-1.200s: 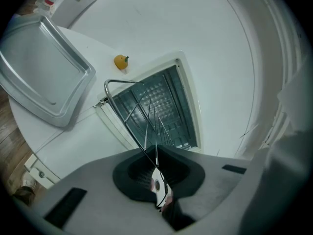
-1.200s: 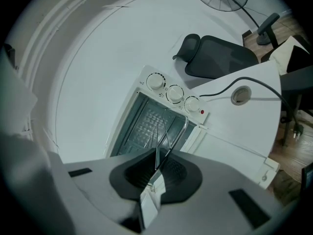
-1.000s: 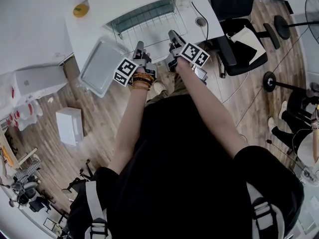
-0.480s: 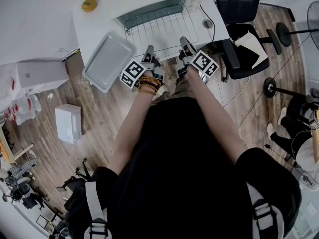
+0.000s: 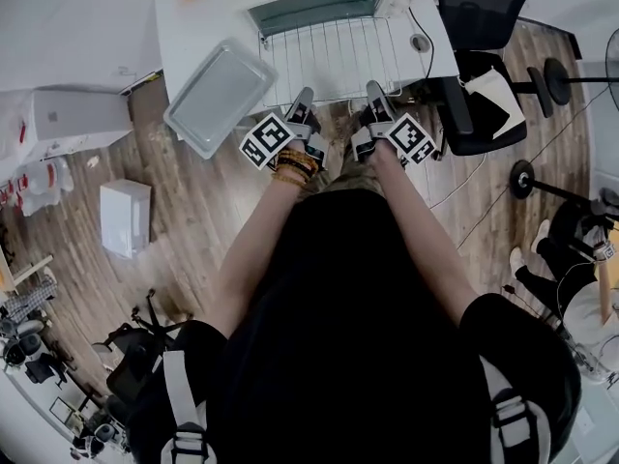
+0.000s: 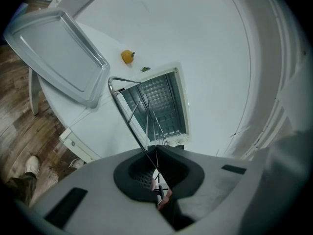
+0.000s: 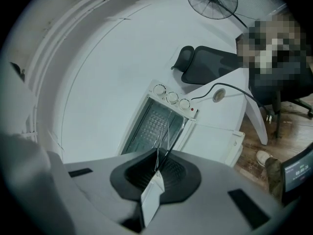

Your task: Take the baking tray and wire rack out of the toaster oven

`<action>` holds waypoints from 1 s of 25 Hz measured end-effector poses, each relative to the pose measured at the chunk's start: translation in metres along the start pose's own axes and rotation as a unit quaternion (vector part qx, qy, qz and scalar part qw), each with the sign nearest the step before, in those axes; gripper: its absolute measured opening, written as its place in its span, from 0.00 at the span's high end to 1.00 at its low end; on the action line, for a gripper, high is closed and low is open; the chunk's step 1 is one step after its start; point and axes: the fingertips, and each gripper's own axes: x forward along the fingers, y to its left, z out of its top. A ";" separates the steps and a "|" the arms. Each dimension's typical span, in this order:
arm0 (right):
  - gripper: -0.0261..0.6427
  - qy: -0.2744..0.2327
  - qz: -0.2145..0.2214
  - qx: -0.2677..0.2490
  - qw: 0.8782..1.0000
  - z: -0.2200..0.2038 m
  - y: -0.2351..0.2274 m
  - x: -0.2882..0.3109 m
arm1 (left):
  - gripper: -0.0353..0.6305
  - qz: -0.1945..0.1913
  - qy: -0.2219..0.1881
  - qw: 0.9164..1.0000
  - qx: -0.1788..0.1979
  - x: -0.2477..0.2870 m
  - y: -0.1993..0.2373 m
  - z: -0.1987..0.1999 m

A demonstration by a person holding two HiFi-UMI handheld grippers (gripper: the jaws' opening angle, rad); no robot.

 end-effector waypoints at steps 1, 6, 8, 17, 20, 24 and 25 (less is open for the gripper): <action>0.91 0.002 0.000 0.002 1.000 -0.005 -0.001 -0.001 | 0.91 0.001 -0.001 1.000 -0.001 -0.004 0.003 -0.001; 0.91 0.034 0.005 -0.011 0.999 -0.032 0.003 -0.001 | 0.91 0.005 -0.019 1.000 -0.024 -0.031 0.024 0.002; 0.91 0.052 0.007 -0.015 0.998 -0.046 0.007 0.001 | 0.91 0.010 -0.030 0.999 -0.033 -0.043 0.032 0.007; 0.91 0.133 0.025 -0.030 0.990 -0.109 0.022 0.015 | 0.91 0.031 -0.084 0.994 -0.068 -0.099 0.070 0.024; 0.91 0.164 0.035 -0.044 0.985 -0.131 0.030 0.023 | 0.91 0.042 -0.110 0.990 -0.079 -0.117 0.084 0.033; 0.91 0.206 0.054 -0.056 0.976 -0.162 0.042 0.029 | 0.91 0.055 -0.136 0.986 -0.080 -0.145 0.098 0.043; 0.91 0.216 0.059 -0.060 0.973 -0.170 0.046 0.030 | 0.91 0.058 -0.141 0.985 -0.080 -0.152 0.102 0.045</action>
